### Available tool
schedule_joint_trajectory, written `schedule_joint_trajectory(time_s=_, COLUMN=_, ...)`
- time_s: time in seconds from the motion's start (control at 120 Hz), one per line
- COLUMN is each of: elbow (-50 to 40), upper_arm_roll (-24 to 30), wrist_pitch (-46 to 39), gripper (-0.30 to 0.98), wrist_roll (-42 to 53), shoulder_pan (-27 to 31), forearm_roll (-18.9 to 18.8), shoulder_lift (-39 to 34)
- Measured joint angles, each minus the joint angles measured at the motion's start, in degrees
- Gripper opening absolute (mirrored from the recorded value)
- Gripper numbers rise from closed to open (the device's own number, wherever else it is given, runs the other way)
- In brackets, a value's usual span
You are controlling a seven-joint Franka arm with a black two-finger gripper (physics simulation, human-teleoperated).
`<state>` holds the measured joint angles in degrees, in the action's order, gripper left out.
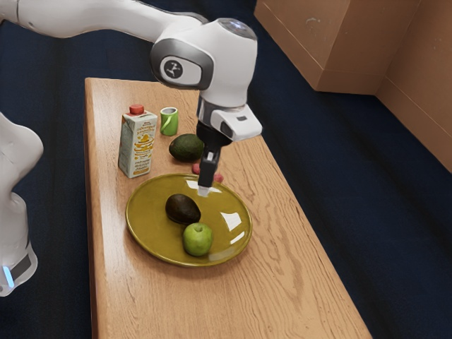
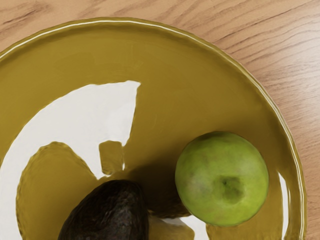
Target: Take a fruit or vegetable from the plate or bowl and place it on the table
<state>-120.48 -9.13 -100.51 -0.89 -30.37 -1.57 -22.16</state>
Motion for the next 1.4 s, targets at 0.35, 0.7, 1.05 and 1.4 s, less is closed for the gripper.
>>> schedule_joint_trajectory(time_s=0.35, elbow=-10.83, upper_arm_roll=2.00, wrist_pitch=-8.63, gripper=0.69, wrist_roll=0.15, shoulder_pan=-3.79, forearm_roll=-0.76, shoulder_lift=-5.79)
schedule_joint_trajectory(time_s=0.7, elbow=-14.61, upper_arm_roll=0.86, wrist_pitch=-11.40, gripper=0.69, wrist_roll=0.62, shoulder_pan=-3.24, forearm_roll=-1.19, shoulder_lift=-7.25)
schedule_joint_trajectory(time_s=1.05, elbow=-14.58, upper_arm_roll=0.62, wrist_pitch=-14.40, gripper=0.69, wrist_roll=1.95, shoulder_pan=-3.25, forearm_roll=-3.35, shoulder_lift=-3.25)
schedule_joint_trajectory(time_s=1.4, elbow=-14.70, upper_arm_roll=0.95, wrist_pitch=-17.87, gripper=0.69, wrist_roll=3.46, shoulder_pan=-3.78, forearm_roll=-3.34, shoulder_lift=-0.34)
